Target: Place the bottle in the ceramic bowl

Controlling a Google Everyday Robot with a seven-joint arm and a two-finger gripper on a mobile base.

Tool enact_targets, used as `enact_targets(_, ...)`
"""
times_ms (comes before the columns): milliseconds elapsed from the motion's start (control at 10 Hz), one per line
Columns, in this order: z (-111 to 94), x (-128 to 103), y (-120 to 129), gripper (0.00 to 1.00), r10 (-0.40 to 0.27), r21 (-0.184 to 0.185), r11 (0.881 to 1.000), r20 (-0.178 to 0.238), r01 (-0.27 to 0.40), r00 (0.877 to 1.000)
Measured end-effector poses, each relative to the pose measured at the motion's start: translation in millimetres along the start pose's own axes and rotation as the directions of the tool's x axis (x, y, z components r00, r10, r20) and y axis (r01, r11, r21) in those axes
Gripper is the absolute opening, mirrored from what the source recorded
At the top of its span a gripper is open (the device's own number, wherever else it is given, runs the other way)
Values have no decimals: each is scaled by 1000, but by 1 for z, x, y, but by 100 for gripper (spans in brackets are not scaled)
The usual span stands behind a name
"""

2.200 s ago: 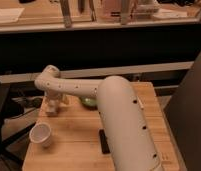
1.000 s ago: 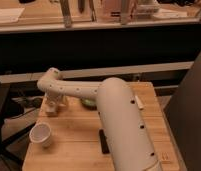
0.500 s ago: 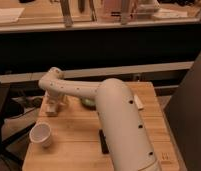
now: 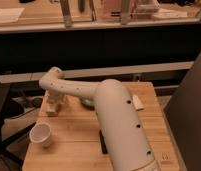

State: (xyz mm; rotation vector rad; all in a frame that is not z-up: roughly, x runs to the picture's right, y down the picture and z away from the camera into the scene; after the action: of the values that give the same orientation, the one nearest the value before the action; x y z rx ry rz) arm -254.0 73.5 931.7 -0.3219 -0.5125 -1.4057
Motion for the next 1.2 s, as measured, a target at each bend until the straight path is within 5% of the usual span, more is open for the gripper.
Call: enact_targets(1200,16,4,-3,80,1,12,1000,6,-1,1000)
